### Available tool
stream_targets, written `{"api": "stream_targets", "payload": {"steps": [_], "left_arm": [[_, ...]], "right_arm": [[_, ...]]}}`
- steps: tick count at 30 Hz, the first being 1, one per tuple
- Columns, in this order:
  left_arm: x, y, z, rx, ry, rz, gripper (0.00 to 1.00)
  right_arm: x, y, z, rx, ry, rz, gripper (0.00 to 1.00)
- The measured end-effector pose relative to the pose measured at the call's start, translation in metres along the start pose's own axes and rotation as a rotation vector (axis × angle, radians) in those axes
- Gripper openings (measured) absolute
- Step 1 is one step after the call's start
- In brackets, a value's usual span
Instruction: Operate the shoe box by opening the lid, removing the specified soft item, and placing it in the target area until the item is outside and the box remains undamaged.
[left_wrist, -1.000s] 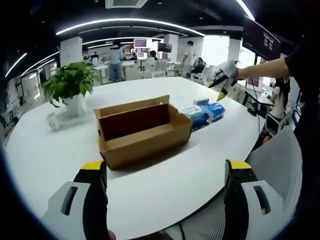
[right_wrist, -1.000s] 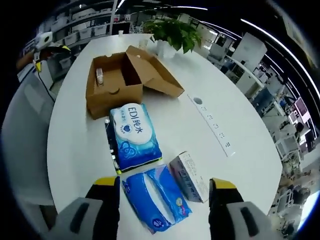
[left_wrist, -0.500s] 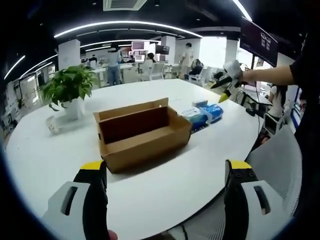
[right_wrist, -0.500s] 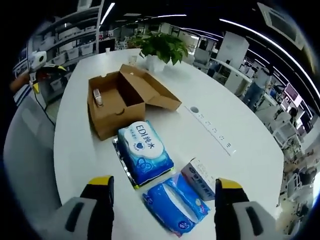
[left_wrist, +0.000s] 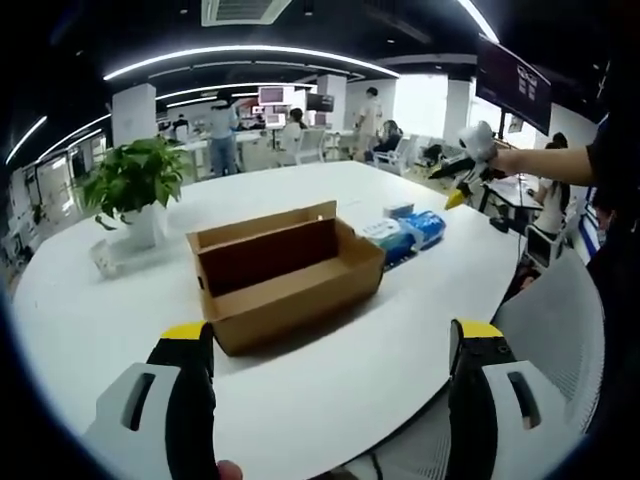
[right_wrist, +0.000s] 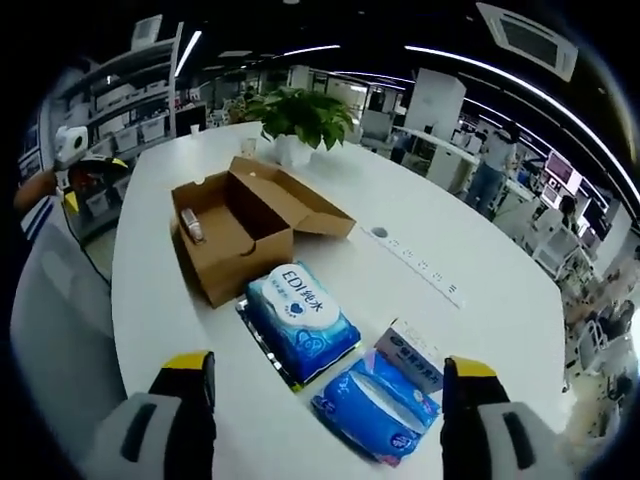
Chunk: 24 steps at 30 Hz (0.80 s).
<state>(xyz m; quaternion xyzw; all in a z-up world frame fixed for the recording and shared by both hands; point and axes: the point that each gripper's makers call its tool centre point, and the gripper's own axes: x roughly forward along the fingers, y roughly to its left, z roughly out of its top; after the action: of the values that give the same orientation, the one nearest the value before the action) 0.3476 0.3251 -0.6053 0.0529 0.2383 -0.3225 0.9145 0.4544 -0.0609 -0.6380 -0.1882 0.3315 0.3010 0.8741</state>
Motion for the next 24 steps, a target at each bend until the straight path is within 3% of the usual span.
{"api": "stream_targets", "payload": {"steps": [10,24], "left_arm": [[0.002,0.005,0.003,0.033,0.005,-0.007,0.96],[0.009,0.019,0.01,0.096,0.038,-0.034,0.93]], "right_arm": [[-0.01,0.017,0.008,0.048,-0.071,-0.016,0.99],[-0.018,0.04,0.009,0.073,-0.101,-0.026,0.99]]}}
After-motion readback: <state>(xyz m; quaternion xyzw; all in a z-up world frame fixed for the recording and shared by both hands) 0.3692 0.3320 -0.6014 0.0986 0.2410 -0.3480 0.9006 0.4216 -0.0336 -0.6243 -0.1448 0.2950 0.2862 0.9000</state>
